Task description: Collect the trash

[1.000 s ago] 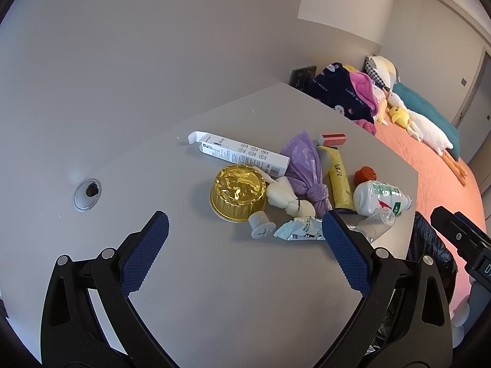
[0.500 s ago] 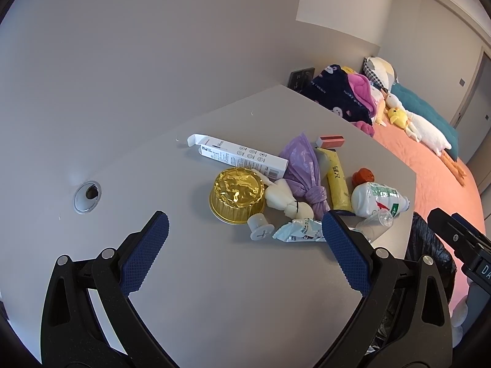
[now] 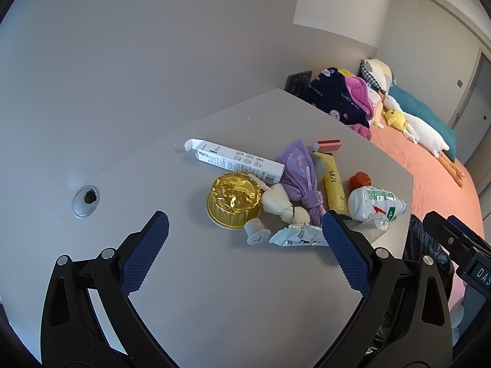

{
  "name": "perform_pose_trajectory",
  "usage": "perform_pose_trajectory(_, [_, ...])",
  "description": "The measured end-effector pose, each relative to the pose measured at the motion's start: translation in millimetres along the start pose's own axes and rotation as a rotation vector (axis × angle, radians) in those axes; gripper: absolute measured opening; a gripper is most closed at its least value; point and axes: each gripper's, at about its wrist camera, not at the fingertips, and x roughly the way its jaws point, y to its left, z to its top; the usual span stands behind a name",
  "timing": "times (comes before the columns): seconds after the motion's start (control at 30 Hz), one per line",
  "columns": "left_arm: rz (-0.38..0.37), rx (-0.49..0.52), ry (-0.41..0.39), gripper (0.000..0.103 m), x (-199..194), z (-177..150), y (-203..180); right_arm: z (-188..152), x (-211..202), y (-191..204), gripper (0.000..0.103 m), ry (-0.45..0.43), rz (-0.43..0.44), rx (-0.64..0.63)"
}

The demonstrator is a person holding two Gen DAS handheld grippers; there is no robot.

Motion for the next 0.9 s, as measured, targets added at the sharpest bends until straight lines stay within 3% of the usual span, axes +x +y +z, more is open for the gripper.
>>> perform_pose_trajectory(0.9, [0.004,0.018,-0.001,0.097,9.9,-1.7,-3.0,-2.2,9.7,-4.1,0.1,0.005,0.016,0.005])
